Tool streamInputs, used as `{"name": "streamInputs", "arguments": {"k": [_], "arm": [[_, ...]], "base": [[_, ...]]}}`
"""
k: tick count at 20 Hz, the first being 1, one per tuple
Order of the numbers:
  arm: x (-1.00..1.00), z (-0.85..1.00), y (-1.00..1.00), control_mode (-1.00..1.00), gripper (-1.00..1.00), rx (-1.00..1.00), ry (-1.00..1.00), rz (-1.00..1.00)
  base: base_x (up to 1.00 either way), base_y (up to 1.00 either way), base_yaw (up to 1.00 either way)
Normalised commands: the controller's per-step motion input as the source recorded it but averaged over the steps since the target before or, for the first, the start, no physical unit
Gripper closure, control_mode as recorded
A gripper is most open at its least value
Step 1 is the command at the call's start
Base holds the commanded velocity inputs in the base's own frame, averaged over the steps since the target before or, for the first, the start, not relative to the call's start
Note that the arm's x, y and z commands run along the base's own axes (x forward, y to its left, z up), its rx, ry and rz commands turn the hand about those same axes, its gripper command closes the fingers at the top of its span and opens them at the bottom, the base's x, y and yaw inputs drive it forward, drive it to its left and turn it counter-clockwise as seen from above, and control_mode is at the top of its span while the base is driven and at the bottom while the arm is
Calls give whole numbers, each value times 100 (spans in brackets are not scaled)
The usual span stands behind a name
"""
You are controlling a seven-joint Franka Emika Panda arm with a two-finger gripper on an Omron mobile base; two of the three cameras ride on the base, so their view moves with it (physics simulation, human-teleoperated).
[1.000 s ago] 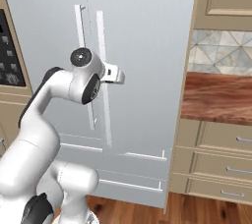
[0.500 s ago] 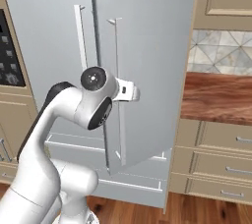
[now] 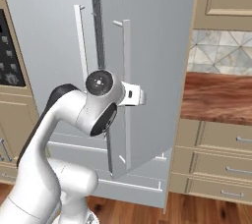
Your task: There is a bowl on the dining counter. Grab a lemon wedge from the fridge and place it in the bowl. Then get the liquor bottle and glass cup from the cabinet and place them next to the bowl.
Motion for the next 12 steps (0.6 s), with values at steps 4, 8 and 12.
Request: {"name": "streamInputs", "arguments": {"k": [4, 8, 12], "arm": [[-96, 5, 58, -100, -100, -16, -5, 1], [-94, 18, 84, -100, -100, -26, -2, 6], [-23, 32, 100, -100, -100, -26, 5, 9]], "base": [[0, 0, 0], [0, 0, 0], [0, 0, 0]]}}
